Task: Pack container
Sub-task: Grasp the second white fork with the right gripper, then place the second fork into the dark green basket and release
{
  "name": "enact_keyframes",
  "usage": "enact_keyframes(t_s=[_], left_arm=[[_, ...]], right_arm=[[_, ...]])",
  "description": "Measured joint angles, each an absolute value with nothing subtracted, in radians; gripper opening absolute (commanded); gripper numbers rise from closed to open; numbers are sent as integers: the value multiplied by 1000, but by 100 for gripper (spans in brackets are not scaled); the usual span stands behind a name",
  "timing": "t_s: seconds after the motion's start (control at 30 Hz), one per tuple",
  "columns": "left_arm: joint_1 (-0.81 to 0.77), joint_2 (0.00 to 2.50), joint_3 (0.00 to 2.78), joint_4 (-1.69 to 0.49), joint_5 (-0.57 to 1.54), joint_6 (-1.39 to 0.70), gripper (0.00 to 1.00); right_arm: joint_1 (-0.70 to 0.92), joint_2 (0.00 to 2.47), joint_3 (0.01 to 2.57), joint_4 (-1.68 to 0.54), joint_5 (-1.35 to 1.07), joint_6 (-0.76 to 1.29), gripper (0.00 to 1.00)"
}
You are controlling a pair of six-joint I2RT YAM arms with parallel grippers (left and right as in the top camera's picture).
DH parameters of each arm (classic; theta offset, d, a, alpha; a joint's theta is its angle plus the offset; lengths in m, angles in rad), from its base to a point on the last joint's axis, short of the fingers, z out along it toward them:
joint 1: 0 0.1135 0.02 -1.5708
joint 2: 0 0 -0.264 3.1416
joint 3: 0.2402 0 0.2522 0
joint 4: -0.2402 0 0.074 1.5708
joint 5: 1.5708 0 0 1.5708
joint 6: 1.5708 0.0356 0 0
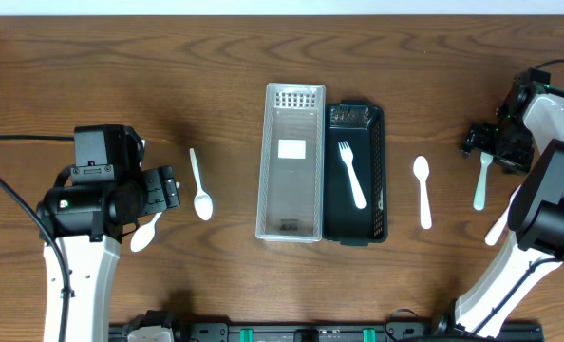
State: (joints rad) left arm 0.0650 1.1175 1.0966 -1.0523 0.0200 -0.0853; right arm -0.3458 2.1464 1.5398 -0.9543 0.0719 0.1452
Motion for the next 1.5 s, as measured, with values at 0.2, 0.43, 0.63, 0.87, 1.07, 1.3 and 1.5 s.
enact_keyframes(t_s=[0.2,0.43,0.63,0.87,1.07,1.3,1.5], left_arm=[[65,1118,1097,-1052,20,-85,88],[65,1118,1097,-1052,20,-85,88],[65,1118,1097,-1052,20,-85,88],[65,1118,1097,-1052,20,-85,88],[65,1118,1097,-1052,20,-85,88],[65,1118,1097,-1052,20,-85,88],[65,1118,1096,-1052,20,-85,88]], right_arm=[[-346,2147,1540,-936,67,112,84],[-346,2151,1539,-932,57,97,65],[-349,2151,1529,-906,33,94,51],[-351,2142,1510,-869,20,94,34],[-351,2141,1510,-860,24,96,18],[-351,2140,1510,-859,22,95,8],[-347,2124,1505,-896,9,114,10]])
